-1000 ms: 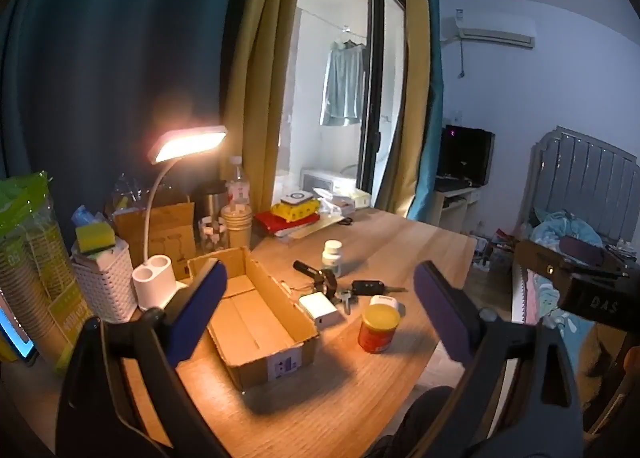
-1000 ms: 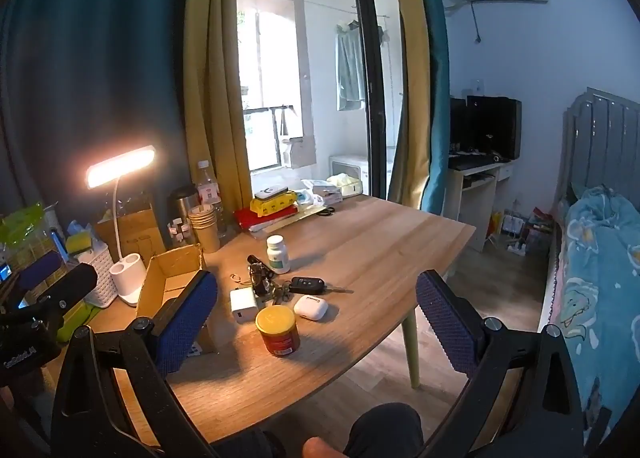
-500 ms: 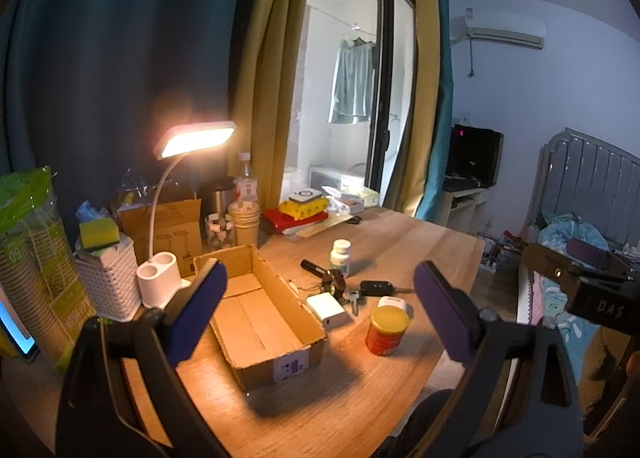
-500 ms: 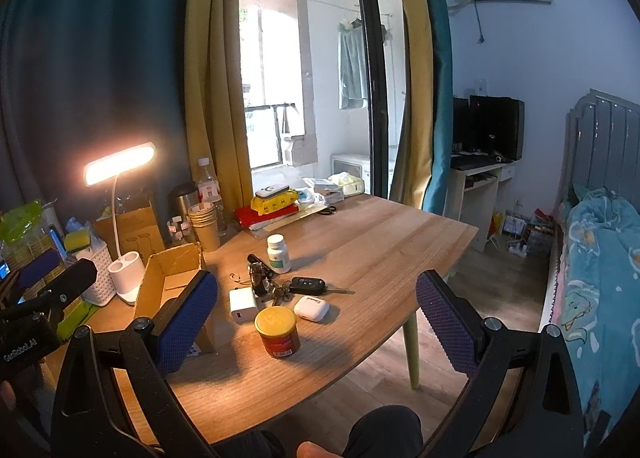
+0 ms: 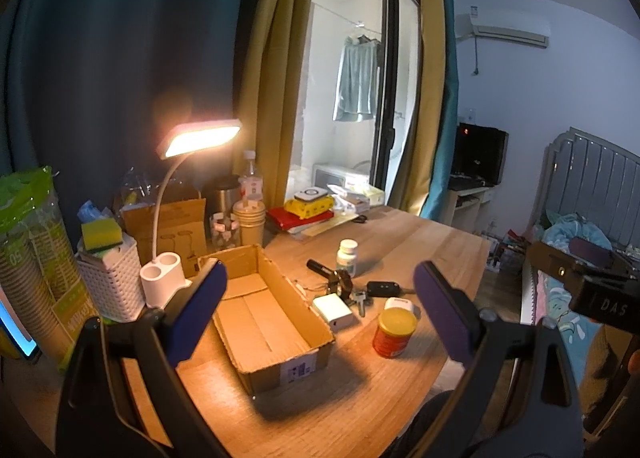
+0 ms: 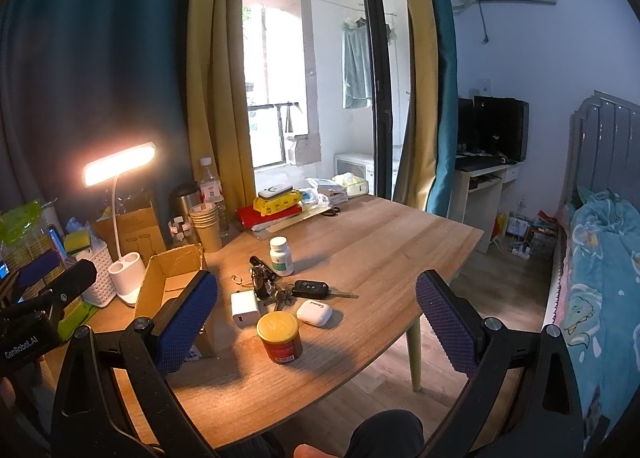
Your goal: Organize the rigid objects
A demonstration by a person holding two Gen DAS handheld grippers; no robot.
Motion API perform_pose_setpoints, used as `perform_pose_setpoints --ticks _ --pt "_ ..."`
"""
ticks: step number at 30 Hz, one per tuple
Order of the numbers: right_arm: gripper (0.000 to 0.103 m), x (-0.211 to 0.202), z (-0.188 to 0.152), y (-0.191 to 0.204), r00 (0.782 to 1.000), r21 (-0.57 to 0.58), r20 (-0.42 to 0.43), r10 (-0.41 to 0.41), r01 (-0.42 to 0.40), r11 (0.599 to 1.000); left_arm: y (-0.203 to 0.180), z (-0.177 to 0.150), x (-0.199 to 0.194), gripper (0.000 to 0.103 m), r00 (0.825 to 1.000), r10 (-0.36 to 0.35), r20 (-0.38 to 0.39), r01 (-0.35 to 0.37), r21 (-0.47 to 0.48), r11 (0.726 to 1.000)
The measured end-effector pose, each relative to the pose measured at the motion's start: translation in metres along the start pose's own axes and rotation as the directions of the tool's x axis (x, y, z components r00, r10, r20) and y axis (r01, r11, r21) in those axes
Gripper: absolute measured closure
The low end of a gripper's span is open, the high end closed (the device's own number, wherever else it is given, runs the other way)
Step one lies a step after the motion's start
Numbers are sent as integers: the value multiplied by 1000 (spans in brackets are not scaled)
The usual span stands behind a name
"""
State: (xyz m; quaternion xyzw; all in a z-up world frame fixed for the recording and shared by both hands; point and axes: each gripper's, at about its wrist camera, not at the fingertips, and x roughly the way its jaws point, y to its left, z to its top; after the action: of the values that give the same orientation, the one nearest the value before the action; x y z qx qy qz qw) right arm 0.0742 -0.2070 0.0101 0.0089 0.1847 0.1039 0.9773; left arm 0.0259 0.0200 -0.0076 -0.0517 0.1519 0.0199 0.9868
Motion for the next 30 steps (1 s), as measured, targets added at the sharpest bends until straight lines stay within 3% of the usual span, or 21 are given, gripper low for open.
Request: perform_pose_setpoints --ticks 30 --pt "2 3 -1 -1 1000 0 -9 3 -3 1000 0 -1 2 7 1000 11 7 -11 3 1000"
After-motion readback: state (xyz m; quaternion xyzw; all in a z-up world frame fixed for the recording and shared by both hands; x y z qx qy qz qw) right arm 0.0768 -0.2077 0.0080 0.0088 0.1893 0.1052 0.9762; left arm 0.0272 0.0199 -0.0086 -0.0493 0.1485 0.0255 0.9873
